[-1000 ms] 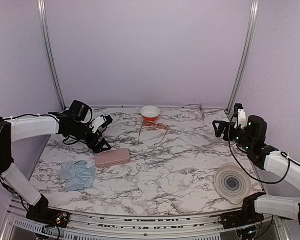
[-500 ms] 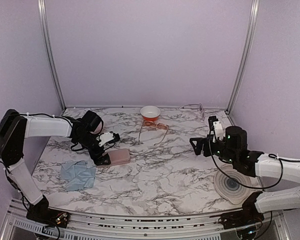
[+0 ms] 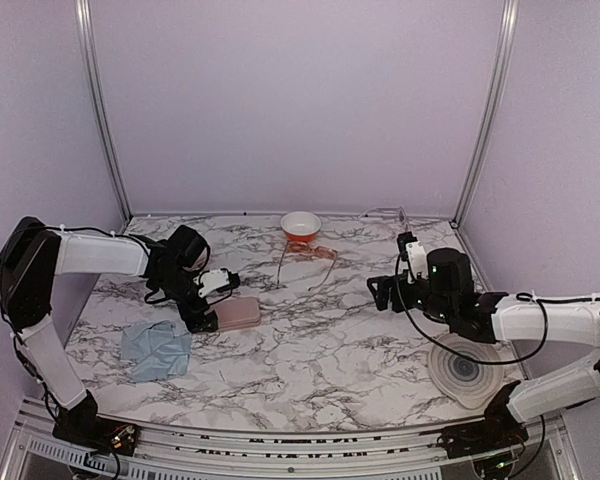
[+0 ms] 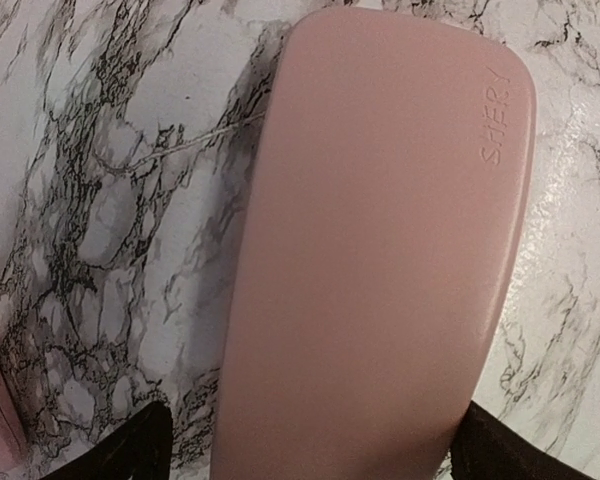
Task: Organize the sunglasses
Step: Pick up the sunglasses case from the center of the board, then pass from the left arm to the right
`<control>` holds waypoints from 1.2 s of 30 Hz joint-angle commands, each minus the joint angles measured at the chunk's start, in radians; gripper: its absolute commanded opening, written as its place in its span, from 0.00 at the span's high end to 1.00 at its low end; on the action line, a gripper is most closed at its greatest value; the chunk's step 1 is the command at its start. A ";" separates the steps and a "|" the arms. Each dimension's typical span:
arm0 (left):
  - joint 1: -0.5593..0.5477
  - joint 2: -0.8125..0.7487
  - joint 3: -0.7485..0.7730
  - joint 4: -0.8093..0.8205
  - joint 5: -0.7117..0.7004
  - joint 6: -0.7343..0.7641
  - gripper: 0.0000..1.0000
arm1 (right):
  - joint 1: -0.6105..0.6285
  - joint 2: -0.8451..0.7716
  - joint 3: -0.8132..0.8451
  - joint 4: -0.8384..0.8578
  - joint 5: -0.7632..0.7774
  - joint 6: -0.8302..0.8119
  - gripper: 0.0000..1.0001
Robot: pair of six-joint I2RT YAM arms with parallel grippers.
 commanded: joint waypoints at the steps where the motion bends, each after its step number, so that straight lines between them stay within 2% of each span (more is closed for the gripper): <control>1: -0.006 0.025 0.010 -0.013 0.005 0.009 0.04 | 0.009 0.031 0.060 -0.017 0.018 -0.007 0.02; 5: -0.013 0.047 0.023 -0.020 0.018 0.007 0.11 | 0.009 0.062 0.080 -0.031 0.020 -0.004 0.04; 8: -0.023 0.057 0.036 -0.026 0.018 0.002 0.22 | 0.009 0.090 0.101 -0.048 0.019 -0.004 0.07; 12: -0.030 0.048 0.049 -0.031 0.052 -0.028 0.25 | 0.009 0.111 0.116 -0.057 0.014 -0.005 0.09; 15: -0.031 0.037 0.057 -0.033 0.075 -0.058 0.37 | 0.008 0.121 0.125 -0.062 0.010 -0.006 0.09; 19: -0.034 0.011 0.060 -0.038 0.134 -0.133 0.46 | 0.009 0.130 0.133 -0.071 0.011 -0.006 0.10; 25: -0.057 -0.072 0.020 0.000 0.190 -0.292 0.50 | 0.009 0.116 0.127 -0.068 0.022 -0.008 0.10; 32: -0.099 -0.196 -0.085 0.140 0.237 -0.509 0.53 | 0.009 0.065 0.148 -0.137 0.039 0.020 0.10; 36: -0.124 -0.284 -0.162 0.262 0.270 -0.636 0.55 | 0.011 -0.019 0.144 -0.171 -0.042 0.110 0.09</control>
